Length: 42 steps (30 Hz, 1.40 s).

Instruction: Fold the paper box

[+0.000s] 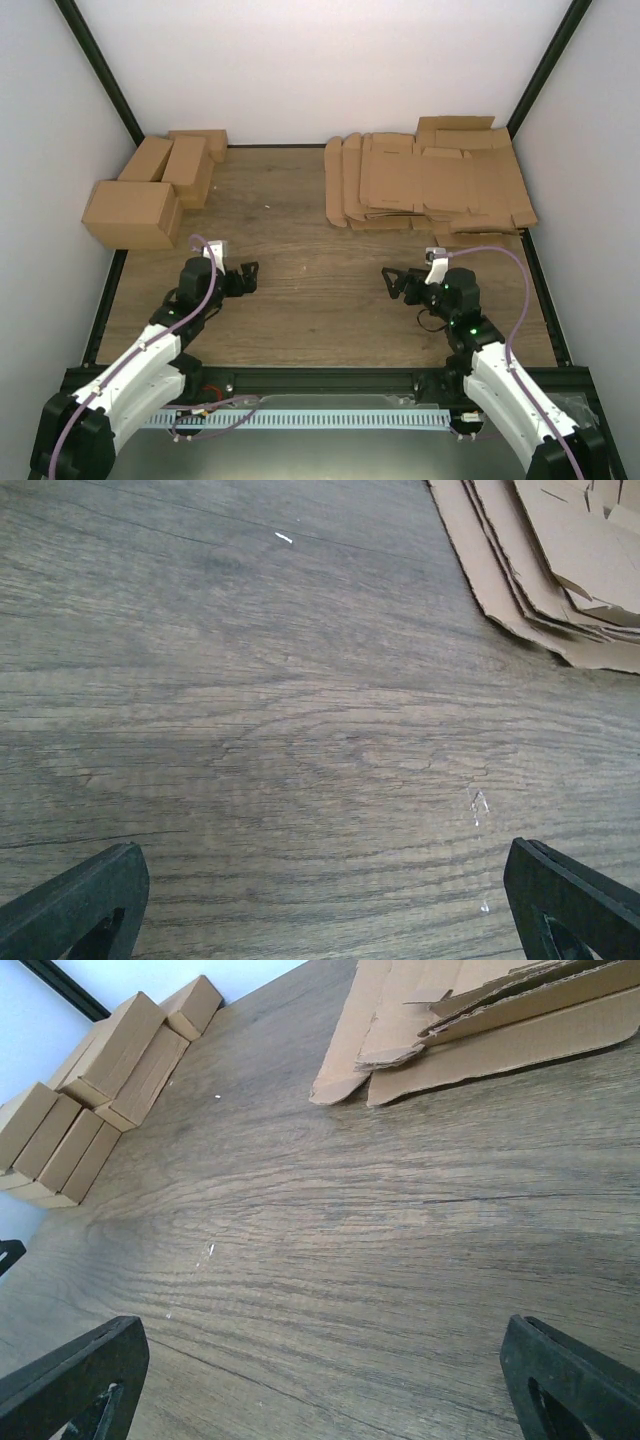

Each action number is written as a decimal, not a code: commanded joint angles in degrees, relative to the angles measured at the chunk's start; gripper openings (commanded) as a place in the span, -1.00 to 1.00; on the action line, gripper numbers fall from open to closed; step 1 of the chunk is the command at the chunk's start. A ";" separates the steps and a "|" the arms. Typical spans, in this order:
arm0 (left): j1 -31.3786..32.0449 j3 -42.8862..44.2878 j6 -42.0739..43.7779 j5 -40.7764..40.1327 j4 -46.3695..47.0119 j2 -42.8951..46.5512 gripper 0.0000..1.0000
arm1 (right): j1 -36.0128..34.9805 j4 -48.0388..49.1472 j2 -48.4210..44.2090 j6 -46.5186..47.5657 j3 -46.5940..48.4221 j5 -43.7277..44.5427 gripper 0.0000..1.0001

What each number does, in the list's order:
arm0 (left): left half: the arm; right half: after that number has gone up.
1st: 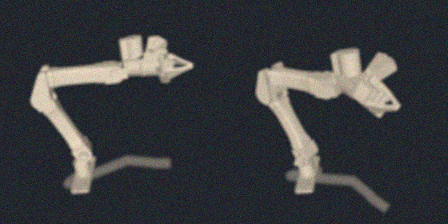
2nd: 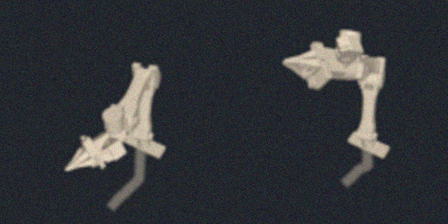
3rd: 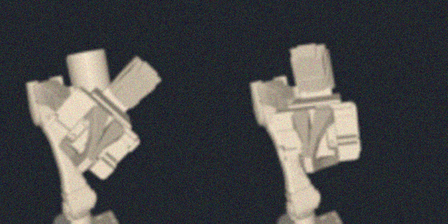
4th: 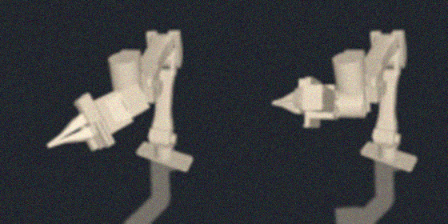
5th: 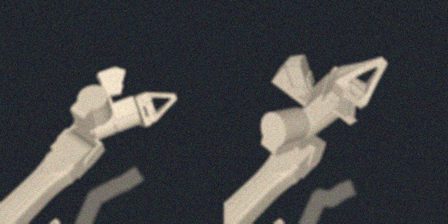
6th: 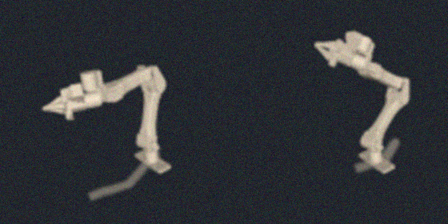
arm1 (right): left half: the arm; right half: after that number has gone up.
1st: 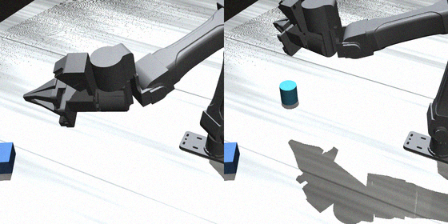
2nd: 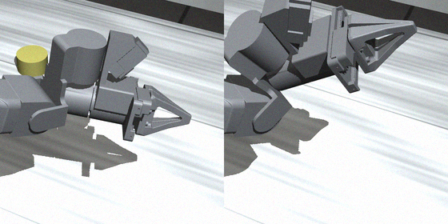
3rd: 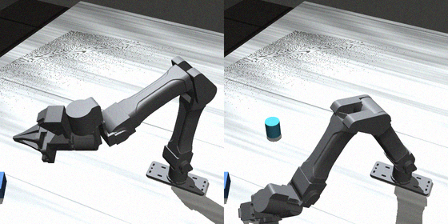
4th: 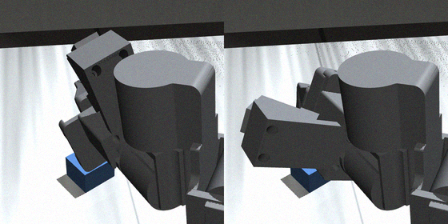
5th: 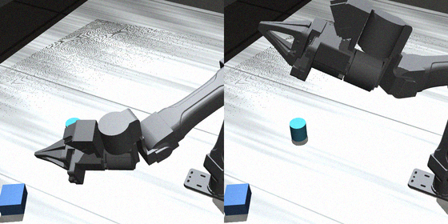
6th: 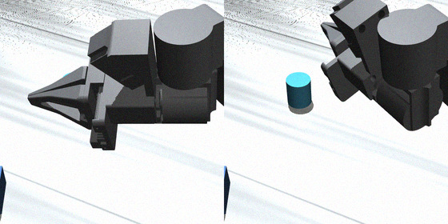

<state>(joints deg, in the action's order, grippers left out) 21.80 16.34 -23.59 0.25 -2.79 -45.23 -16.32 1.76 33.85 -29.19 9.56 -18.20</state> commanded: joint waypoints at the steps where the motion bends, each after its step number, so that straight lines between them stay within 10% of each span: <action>1: 0.26 0.19 0.22 -0.56 0.02 0.50 1.00 | -0.11 0.76 -0.10 0.84 1.03 1.12 1.00; 12: 0.22 0.54 0.33 -0.92 0.51 0.23 1.00 | 0.02 -2.71 3.24 3.82 12.67 4.08 0.99; 30: 0.23 0.64 1.27 1.11 1.90 -1.22 1.00 | -8.64 -23.44 69.57 33.67 70.59 27.87 0.41; 42: 0.26 0.54 1.56 1.46 1.89 -0.79 1.00 | -10.73 -31.53 92.12 37.87 88.79 43.30 0.28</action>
<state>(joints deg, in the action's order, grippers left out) 21.80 16.34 -23.09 1.34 -2.35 -46.65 -27.18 -25.15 122.56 6.96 93.12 16.58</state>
